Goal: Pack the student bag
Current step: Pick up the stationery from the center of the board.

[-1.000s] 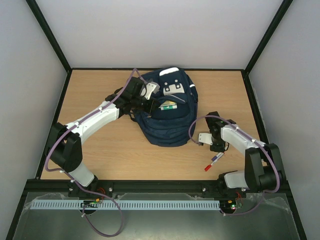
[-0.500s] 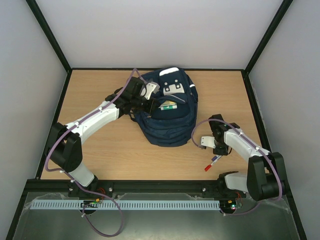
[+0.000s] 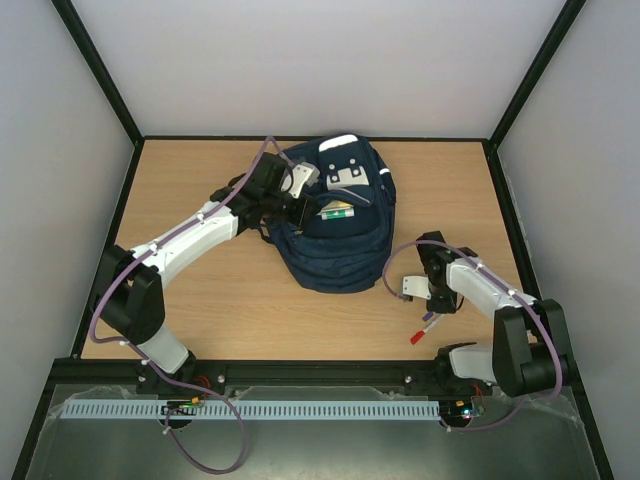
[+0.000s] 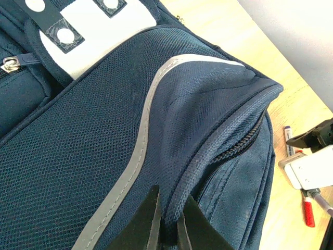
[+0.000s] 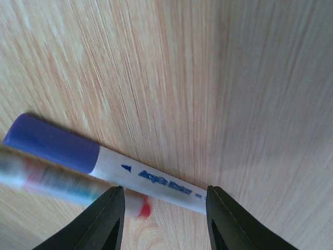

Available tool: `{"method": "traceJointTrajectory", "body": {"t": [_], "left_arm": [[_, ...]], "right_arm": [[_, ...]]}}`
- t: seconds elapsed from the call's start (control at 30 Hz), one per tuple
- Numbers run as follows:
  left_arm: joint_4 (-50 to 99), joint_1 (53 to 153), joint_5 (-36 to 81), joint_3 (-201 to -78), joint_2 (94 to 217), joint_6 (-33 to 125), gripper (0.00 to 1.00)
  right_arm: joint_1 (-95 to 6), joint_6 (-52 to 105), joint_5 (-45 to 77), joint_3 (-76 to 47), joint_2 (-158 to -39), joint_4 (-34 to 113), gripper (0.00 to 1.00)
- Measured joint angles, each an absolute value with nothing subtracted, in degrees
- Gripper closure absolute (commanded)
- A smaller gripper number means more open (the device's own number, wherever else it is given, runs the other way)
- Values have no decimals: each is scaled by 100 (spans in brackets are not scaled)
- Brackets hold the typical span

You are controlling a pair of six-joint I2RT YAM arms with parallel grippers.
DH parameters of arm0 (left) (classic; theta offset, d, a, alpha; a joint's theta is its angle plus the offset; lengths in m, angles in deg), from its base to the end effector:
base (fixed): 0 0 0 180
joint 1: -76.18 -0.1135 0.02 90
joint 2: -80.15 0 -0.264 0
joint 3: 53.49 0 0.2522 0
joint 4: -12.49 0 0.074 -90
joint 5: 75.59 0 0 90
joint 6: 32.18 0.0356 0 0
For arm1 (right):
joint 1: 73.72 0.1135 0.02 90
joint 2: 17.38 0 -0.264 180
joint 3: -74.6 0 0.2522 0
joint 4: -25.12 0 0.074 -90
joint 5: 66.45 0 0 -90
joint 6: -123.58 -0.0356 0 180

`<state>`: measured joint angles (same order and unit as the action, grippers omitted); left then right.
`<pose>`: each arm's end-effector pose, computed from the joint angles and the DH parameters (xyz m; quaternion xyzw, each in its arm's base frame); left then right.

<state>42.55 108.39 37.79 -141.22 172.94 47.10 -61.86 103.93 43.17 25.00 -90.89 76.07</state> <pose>0.3066 -0.2099 0.2936 0.2538 0.8364 -0.3325 0.3542 0.2018 0.0302 0.1606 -0.6253 0.7508 -0.2108 0.0308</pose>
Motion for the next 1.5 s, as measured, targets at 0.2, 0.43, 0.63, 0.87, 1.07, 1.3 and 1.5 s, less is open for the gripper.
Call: {"method": "traceJointTrajectory", "body": {"t": [0.2,0.43,0.63,0.87,1.07,1.3,1.5], "left_arm": [[4261,10836,3781,-14122,17294,4710,94],[4261,10836,3783,-14122,17294,4710,94],[4266,10836,3781,-14122,17294,4708,94],[4274,10836,3783,-14122,17296,4708,94],[4294,10836,3786,-14122,17296,4708,94],[4294,10836,3821,-14125,17347,4701,94],[4294,10836,3845,-14125,17369,4684,94]], "right_arm": [[-6188,10377,4317,2660,-9236,7452,57],[-6188,10266,4271,2621,-9352,7478,73],[-6190,10052,4017,2369,-9655,7636,86],[-6157,9765,3490,2120,-9822,7710,92],[-5939,9525,3103,2028,-9804,7931,93],[-5543,9143,2367,1272,-9555,8516,93],[-5443,8832,1582,-31,-9382,8822,92]]}}
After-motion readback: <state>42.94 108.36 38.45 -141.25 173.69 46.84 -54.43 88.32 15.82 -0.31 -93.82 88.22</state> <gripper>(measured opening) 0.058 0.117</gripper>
